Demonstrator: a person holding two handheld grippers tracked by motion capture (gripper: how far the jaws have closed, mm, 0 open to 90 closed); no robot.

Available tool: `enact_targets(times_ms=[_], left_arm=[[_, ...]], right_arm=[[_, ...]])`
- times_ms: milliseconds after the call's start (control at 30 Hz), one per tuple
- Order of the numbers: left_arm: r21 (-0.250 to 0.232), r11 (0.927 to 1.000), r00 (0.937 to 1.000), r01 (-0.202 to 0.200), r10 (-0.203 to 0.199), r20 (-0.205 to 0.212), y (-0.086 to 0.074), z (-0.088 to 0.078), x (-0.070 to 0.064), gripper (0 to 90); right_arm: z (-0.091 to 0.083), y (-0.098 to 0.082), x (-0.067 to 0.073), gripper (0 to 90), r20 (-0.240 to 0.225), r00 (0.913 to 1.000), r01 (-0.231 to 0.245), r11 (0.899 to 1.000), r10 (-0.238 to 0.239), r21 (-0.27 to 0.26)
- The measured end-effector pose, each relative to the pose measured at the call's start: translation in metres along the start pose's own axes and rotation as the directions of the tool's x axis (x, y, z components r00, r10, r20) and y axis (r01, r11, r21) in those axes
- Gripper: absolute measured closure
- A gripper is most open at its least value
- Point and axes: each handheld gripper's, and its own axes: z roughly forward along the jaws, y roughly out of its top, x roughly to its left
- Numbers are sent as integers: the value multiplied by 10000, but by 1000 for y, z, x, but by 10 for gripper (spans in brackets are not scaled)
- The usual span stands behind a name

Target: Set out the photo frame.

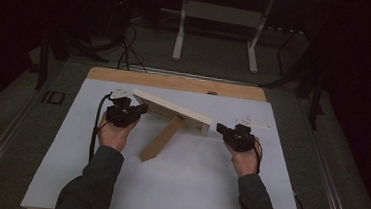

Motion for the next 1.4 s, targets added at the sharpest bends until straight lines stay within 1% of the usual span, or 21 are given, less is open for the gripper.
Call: enact_targets(times_ms=[67, 200, 300, 467, 667, 733, 900, 1000, 1233, 1267, 1400], left_arm=[[65, 10000, 10000, -24, 24, -46, 1, 2, -1, 900], [117, 9999, 10000, -69, 70, -19, 3, 6, -3, 900], [140, 9998, 9999, -129, 129, -3, 4, 8, -5, 900], [178, 9997, 9998, -174, 174, -22, 7, 11, -9, 900], [202, 9996, 9998, -209, 209, -25, 7, 12, -10, 900], [208, 9995, 9997, -219, 220, -45, 7, 13, -10, 900], [218, 9994, 9996, -279, 280, -40, 6, 14, -11, 900], [261, 9990, 9993, -361, 361, 3, 6, 16, -13, 900], [306, 9987, 9992, -402, 400, 71, 5, 20, -19, 900], [343, 9981, 9987, -509, 507, 60, 5, 21, -21, 900], [363, 9974, 9980, -627, 624, 103, 5, 24, -24, 900]], right_arm=[[3, 2, 1, 900, -54, 9999, 92, 10000, -92, 31], [8, 5, 2, 900, -53, 10000, 75, 9999, -74, 95], [14, 9, 4, 900, -117, 9998, 167, 9998, -166, 131], [17, 13, 6, 900, -179, 9996, 201, 9997, -199, 105], [20, 16, 7, 900, -299, 9993, 216, 9997, -212, 109], [22, 16, 7, 900, -424, 9989, 203, 9997, -197, 133], [23, 15, 9, 900, -444, 9987, 266, 9995, -259, 147], [23, 15, 8, 900, -474, 9986, 259, 9996, -254, 100], [20, 17, 9, 900, -568, 9978, 351, 9994, -346, 66], [19, 17, 10, 900, -582, 9976, 375, 9993, -371, 66], [19, 16, 11, 900, -598, 9974, 408, 9991, -403, 74]])
